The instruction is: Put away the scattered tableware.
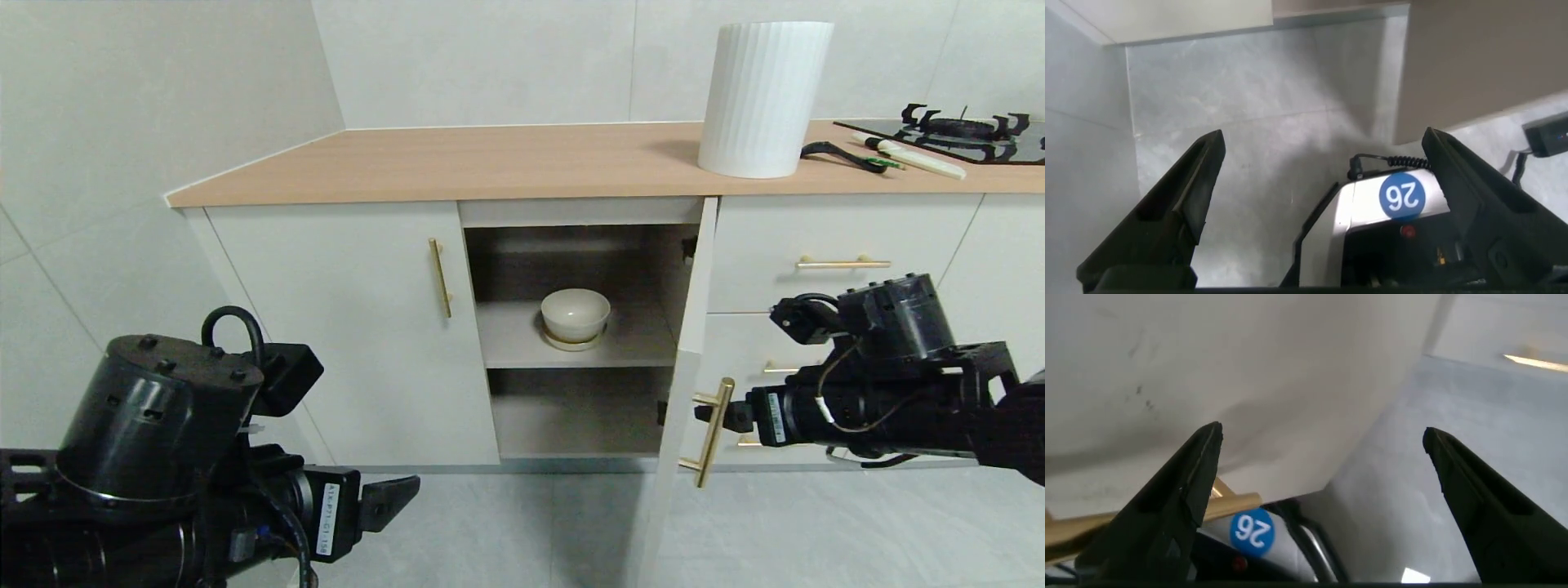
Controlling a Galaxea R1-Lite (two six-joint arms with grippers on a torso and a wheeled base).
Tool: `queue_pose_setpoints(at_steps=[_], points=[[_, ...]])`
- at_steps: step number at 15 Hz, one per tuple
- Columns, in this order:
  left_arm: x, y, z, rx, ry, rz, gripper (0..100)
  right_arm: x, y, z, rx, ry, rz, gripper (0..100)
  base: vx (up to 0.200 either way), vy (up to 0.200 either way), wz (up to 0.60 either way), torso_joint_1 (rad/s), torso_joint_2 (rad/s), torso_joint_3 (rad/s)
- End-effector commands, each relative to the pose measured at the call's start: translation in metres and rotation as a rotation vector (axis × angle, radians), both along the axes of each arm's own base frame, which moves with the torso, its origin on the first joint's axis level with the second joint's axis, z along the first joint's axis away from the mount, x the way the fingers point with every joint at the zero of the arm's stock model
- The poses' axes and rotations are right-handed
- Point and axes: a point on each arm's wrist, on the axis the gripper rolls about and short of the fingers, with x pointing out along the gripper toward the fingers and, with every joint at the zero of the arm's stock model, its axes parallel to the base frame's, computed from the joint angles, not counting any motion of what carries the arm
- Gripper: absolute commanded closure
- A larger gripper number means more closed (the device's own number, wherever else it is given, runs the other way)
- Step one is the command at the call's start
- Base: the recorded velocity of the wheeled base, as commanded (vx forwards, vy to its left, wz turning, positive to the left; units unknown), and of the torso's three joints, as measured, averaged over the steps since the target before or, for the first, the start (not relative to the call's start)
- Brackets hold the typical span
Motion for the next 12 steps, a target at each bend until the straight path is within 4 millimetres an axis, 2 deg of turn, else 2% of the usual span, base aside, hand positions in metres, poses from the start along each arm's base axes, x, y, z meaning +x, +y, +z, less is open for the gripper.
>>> queue_pose_setpoints(at_steps=[1, 3, 5, 12], points=[[-0.001, 0.001, 0.001, -0.004, -0.006, 0.002, 0, 0.02, 0.031, -0.013, -0.012, 0.021, 0.057, 0, 0.0, 0.0, 0.0, 0.0, 0.0, 0.0], [-0.001, 0.001, 0.001, -0.003, -0.007, 0.003, 0, 0.033, 0.046, -0.014, 0.001, 0.013, 0.045, 0, 0.0, 0.0, 0.0, 0.0, 0.0, 0.0], [-0.001, 0.001, 0.0, -0.001, -0.004, 0.003, 0, 0.037, 0.051, -0.012, 0.043, 0.023, 0.016, 0, 0.0, 0.0, 0.0, 0.0, 0.0, 0.0], [0.001, -0.001, -0.001, -0.002, -0.009, 0.005, 0, 0.068, 0.065, -0.042, 0.084, -0.015, -0.145, 0, 0.0, 0.0, 0.0, 0.0, 0.0, 0.0]])
